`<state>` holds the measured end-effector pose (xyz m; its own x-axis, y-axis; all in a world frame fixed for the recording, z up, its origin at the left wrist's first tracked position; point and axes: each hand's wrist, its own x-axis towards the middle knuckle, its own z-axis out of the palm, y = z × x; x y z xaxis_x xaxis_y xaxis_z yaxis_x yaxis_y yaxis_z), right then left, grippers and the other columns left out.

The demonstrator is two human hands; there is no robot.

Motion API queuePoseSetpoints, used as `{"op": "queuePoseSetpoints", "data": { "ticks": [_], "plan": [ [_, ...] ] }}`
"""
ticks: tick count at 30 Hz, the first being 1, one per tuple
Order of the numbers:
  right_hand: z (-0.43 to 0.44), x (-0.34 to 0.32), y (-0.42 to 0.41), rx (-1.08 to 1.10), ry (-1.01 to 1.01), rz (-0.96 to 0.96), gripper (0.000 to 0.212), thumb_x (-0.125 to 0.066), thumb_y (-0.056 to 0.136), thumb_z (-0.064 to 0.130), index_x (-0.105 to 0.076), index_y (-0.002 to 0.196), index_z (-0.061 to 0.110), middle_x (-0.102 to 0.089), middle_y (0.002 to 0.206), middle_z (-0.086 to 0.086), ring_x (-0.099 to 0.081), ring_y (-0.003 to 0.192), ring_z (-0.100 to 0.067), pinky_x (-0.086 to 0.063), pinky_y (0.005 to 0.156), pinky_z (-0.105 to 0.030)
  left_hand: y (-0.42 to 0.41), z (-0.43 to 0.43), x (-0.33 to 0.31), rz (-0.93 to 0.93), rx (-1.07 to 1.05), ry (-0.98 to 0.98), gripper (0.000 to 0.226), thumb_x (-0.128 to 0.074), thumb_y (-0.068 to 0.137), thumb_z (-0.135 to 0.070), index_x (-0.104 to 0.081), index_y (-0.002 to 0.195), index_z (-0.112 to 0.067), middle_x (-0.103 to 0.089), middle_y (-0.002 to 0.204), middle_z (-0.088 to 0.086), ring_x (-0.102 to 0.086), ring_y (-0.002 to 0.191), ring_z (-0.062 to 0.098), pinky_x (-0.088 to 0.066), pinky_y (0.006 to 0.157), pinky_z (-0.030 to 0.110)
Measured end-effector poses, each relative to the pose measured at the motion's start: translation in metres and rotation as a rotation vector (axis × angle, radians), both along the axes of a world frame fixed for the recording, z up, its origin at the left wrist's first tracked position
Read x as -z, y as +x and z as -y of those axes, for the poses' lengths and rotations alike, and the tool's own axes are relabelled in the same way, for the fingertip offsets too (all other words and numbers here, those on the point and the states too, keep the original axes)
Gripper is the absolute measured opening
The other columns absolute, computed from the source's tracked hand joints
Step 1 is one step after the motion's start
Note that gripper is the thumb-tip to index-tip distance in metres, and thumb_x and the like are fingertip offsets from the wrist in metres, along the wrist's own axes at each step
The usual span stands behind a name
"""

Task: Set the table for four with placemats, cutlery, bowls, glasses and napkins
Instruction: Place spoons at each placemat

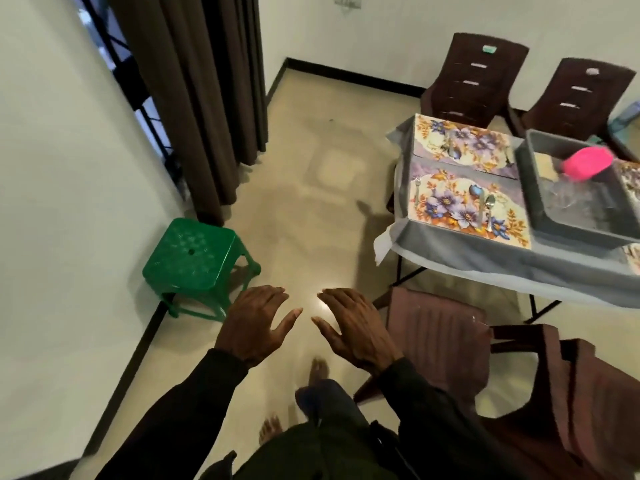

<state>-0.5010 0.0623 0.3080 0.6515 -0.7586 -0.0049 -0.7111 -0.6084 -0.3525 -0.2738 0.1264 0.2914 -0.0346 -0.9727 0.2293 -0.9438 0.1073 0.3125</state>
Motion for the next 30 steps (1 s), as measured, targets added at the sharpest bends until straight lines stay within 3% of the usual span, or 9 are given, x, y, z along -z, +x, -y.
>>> {"op": "queuePoseSetpoints", "data": {
  "ticks": [11,19,30],
  "plan": [
    [0.171,0.03,0.006,0.215,-0.012,0.077,0.051,-0.044,0.104,0.052,-0.059,0.136,0.016,-0.064,0.134,-0.004,-0.059,0.121,-0.022,-0.05,0.1,-0.038,0.012,0.214,0.004,0.001,0.179,-0.04,0.046,-0.052,0.096,-0.051,-0.075,0.109,-0.013,-0.074,0.115,0.004,-0.069,0.107,0.022,-0.053,0.095,0.039],
    [0.312,0.014,-0.006,0.339,-0.067,0.111,0.053,-0.045,0.103,0.054,-0.059,0.137,0.016,-0.062,0.138,-0.004,-0.055,0.126,-0.022,-0.043,0.107,-0.035,0.002,0.381,-0.006,0.013,0.277,-0.061,0.048,-0.051,0.096,-0.052,-0.075,0.112,-0.014,-0.073,0.119,0.005,-0.068,0.11,0.022,-0.052,0.096,0.039],
    [0.463,0.018,-0.018,0.622,-0.058,0.121,0.053,-0.042,0.104,0.053,-0.059,0.136,0.015,-0.063,0.135,-0.006,-0.059,0.123,-0.023,-0.047,0.105,-0.039,-0.014,0.59,0.003,-0.015,0.559,-0.054,0.049,-0.05,0.097,-0.053,-0.073,0.117,-0.015,-0.072,0.12,0.003,-0.067,0.111,0.019,-0.051,0.098,0.036]
  ]
}}
